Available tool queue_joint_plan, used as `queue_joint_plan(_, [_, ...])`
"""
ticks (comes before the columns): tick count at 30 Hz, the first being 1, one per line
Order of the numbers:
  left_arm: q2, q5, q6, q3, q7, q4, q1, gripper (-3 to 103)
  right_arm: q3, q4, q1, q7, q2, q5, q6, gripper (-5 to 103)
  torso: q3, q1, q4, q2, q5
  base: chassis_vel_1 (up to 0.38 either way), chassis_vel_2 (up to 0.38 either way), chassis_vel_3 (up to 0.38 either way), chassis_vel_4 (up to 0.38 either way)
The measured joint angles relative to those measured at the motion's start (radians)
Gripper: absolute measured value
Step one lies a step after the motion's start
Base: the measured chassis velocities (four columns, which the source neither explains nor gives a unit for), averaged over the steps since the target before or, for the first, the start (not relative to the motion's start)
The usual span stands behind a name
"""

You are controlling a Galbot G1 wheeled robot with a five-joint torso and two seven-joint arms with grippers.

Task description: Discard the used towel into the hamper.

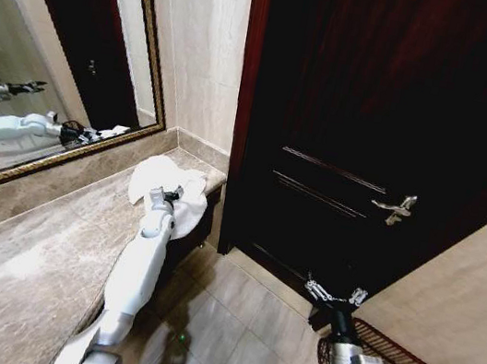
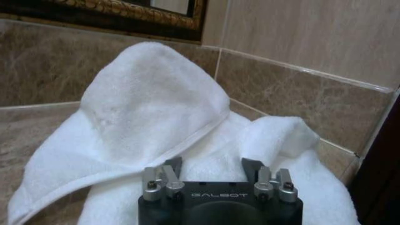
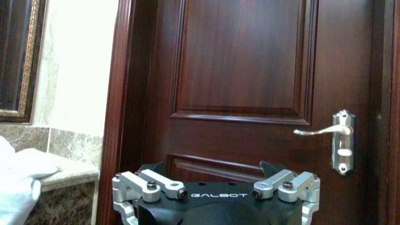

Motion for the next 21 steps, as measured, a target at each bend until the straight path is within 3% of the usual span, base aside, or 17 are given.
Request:
queue_joint_plan(10, [-0.007, -0.082, -0.032, -0.004, -0.011, -0.03, 0.042, 40, 0.002, 0.007, -0.002, 0.0, 0.005, 0.001, 0.006, 100, 0.0, 0.0, -0.0001, 0.0, 0.0001, 0.0, 0.0, 0.0, 0.0])
queue_joint_plan(13, [-0.013, -0.099, -0.036, -0.008, -0.015, -0.044, 0.056, 28, 0.008, 0.011, -0.003, 0.0, 0.001, 0.008, 0.007, 100, 0.0, 0.0, -0.0001, 0.0, 0.0002, 0.0, 0.0, 0.0, 0.0])
queue_joint_plan(15, [-0.016, -0.106, -0.038, -0.01, -0.016, -0.048, 0.06, 28, 0.009, 0.013, -0.003, 0.001, -0.001, 0.01, 0.007, 100, 0.0, 0.0, -0.0001, 0.0, 0.0, 0.0, 0.0, 0.0, 0.0])
queue_joint_plan(17, [-0.02, -0.129, -0.039, -0.013, -0.023, -0.06, 0.066, 17, 0.012, 0.017, -0.002, 0.002, -0.004, 0.017, 0.007, 100, 0.0, 0.0, -0.0001, 0.0, -0.0001, 0.0, 0.0, 0.0, 0.0])
queue_joint_plan(19, [-0.02, -0.137, -0.039, -0.014, -0.025, -0.066, 0.07, 17, 0.016, 0.02, 0.0, 0.005, -0.006, 0.022, 0.005, 100, 0.0, 0.0, -0.0002, 0.0, -0.0001, 0.0, 0.0, 0.0, 0.0])
queue_joint_plan(21, [-0.02, -0.146, -0.046, -0.014, -0.025, -0.077, 0.08, 10, 0.023, 0.024, 0.003, 0.012, -0.012, 0.034, 0.001, 100, 0.0, 0.0, -0.0002, 0.0, -0.0001, 0.0, 0.0, 0.0, 0.0])
